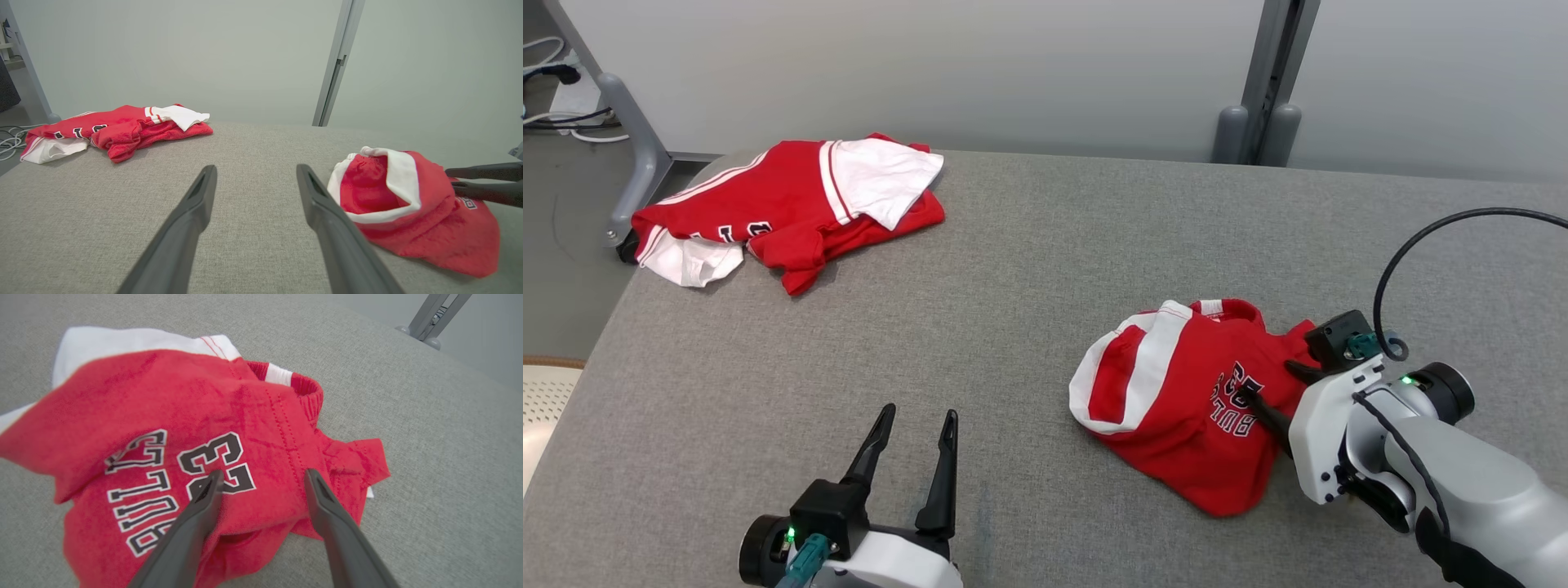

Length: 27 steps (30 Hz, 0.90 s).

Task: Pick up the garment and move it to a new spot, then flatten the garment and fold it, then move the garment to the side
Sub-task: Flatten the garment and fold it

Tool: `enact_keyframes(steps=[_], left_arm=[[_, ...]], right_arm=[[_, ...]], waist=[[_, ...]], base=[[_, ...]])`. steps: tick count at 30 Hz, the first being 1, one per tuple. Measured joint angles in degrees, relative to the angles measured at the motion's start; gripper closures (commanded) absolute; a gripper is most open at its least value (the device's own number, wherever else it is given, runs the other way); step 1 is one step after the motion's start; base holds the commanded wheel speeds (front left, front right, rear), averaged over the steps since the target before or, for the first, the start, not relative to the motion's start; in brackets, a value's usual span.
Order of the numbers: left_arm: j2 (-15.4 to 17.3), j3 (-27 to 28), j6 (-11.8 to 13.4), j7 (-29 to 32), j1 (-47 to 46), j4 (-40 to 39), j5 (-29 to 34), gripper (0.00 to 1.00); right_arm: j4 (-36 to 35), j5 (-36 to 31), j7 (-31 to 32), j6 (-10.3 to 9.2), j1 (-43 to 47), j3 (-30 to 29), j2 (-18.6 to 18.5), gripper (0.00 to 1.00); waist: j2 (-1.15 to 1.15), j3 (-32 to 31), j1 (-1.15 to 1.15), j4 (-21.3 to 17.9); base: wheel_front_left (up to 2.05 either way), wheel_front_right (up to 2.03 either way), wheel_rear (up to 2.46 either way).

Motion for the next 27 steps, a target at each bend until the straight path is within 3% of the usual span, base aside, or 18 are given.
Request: enact_keyframes(steps=[5,6,8,10,27], left_arm=[[0.0,-0.1,0.0,0.0,-0.2,-0.1,-0.1,0.00],[0.0,-0.2,0.1,0.0,-0.3,-0.1,-0.2,0.00],[0.0,-0.2,0.2,0.0,-0.7,-0.1,-0.2,0.00],[0.0,-0.3,0.3,0.0,-1.0,-0.2,-0.3,0.00],[0.0,0.0,0.5,0.0,-1.0,-0.5,-0.3,0.00]], right_arm=[[-0.5,1.6,4.0,0.00,-0.3,0.9,-0.3,0.00],[-0.5,1.8,4.6,0.00,-0.4,1.0,-0.3,0.09],[-0.4,2.4,4.7,0.00,-0.5,1.2,-0.1,0.66],[0.0,2.7,4.3,0.00,-0.6,1.2,0.1,1.00],[2.0,3.1,-3.5,0.00,-3.5,1.4,-1.4,1.00]], waist=[[0.00,0.8,0.00,0.5],[0.00,0.9,0.00,0.6],[0.00,1.2,0.00,0.7],[0.00,1.5,0.00,0.8],[0.00,1.8,0.00,-1.1]], base=[[0.00,0.00,0.00],[0.00,0.00,0.00],[0.00,0.00,0.00],[0.00,0.00,0.00],[0.00,0.00,0.00]])
